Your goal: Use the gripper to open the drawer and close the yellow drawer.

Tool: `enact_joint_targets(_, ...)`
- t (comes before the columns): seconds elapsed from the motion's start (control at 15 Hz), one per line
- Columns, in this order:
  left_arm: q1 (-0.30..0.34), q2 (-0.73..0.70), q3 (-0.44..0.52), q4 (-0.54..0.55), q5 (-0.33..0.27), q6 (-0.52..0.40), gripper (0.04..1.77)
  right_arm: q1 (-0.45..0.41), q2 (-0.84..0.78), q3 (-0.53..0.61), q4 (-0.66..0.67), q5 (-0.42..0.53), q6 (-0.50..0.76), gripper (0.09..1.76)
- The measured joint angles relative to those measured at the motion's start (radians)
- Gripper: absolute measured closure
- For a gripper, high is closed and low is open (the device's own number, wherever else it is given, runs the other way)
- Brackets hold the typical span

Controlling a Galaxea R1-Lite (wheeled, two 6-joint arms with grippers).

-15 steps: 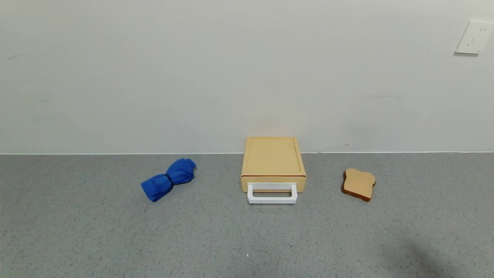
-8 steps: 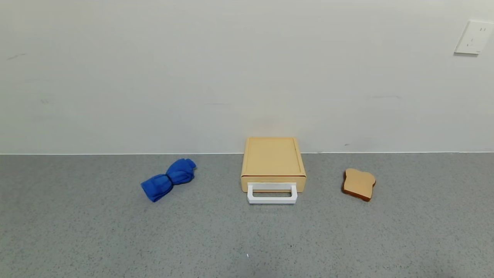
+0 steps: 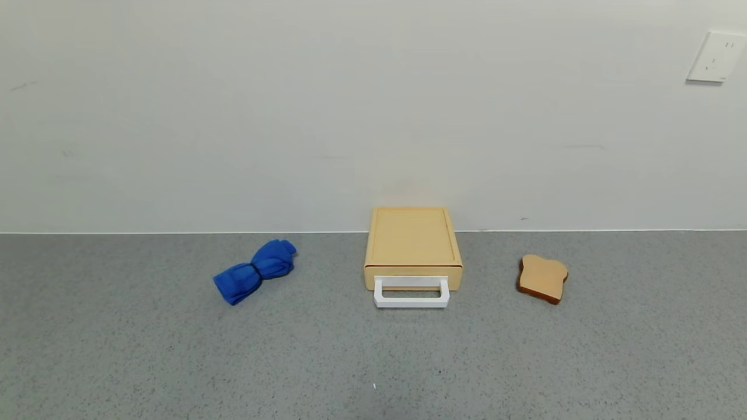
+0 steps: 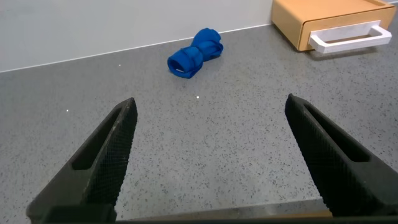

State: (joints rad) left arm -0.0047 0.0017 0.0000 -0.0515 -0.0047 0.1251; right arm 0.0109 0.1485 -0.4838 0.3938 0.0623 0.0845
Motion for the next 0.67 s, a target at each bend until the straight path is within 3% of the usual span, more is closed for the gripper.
enact_joint_targets(0.67, 0.0, 0.0, 0.0, 0.0, 0.0, 0.0, 0.09, -0.004, -0.148, 0.419, -0.41, -0.081, -0.084, 0.15)
